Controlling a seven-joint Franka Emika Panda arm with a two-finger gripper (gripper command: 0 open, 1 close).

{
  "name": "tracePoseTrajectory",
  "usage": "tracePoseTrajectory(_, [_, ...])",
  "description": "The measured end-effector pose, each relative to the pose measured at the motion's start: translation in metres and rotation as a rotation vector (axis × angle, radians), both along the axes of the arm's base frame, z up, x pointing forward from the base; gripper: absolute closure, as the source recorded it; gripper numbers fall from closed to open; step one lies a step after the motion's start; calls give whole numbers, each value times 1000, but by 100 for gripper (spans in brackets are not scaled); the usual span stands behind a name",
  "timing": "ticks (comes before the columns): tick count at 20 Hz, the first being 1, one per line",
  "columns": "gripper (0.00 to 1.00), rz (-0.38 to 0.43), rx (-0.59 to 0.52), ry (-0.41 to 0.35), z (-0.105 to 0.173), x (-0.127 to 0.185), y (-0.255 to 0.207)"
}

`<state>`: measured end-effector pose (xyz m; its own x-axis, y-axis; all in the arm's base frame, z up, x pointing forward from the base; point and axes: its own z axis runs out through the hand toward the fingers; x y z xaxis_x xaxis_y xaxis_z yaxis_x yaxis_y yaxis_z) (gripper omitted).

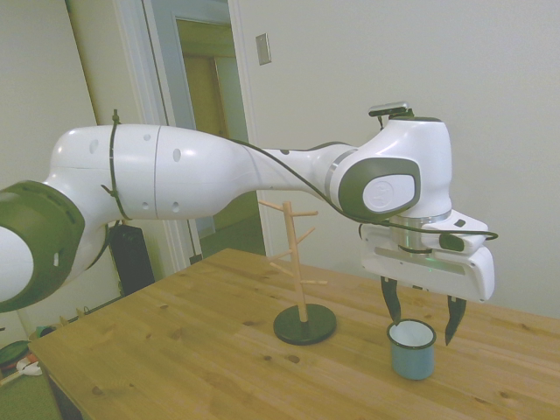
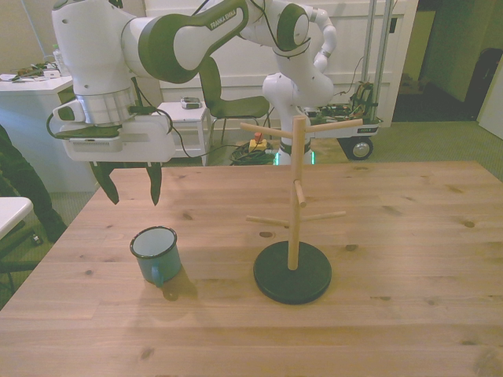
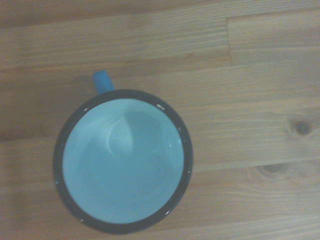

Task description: Hang the mug

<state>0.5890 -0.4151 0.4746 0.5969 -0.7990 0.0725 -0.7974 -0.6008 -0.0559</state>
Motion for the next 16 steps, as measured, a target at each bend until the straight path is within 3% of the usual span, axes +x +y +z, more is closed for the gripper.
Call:
tracePoseTrajectory(9, [0, 57, -22, -18, -14, 29, -14])
tracePoseTrajectory(16, [0, 75, -8, -2, -42, 44, -12])
